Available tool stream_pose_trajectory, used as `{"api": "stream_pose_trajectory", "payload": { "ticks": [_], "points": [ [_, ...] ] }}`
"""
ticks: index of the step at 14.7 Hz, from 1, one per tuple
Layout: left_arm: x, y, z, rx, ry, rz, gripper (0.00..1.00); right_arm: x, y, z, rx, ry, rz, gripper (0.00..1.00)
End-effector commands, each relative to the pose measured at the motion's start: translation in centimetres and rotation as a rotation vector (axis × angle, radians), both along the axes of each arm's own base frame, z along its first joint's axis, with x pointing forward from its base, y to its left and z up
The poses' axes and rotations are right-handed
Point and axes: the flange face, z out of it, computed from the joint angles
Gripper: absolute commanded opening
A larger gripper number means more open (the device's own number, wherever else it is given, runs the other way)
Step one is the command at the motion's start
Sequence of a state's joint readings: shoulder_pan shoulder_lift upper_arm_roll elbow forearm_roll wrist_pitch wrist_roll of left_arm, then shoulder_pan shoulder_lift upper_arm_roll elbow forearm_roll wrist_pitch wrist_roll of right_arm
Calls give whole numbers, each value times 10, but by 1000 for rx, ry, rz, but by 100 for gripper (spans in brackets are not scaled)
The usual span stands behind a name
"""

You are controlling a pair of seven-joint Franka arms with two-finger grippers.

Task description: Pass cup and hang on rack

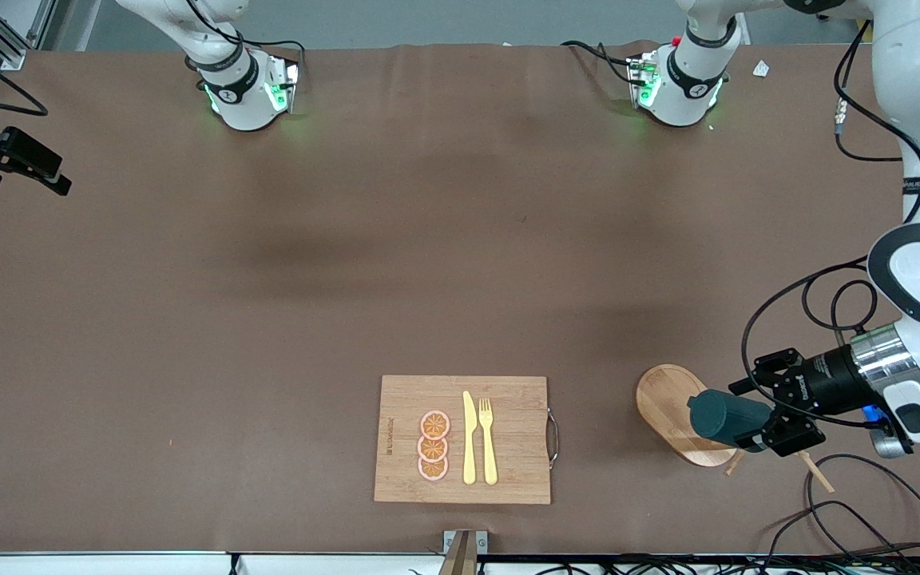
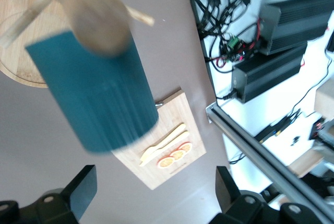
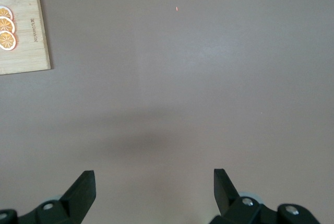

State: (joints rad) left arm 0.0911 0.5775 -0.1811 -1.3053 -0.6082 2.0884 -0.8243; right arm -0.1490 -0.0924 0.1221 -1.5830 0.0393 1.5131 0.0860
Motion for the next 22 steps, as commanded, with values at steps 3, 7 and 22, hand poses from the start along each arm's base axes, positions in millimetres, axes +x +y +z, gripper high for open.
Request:
{"api": "stream_pose_trajectory", "payload": {
  "ticks": [3,7,22],
  "points": [
    [-31,-25,61,146,-18,-132,100,-2,-1,2,3,-5,4,100],
    [-63,-38,107,276,-13,-243,100,-2,0,3,3,-7,6,100],
    [-136,-57,174,643,29,-575,100,-2,3,4,3,-10,9,100]
  ]
}}
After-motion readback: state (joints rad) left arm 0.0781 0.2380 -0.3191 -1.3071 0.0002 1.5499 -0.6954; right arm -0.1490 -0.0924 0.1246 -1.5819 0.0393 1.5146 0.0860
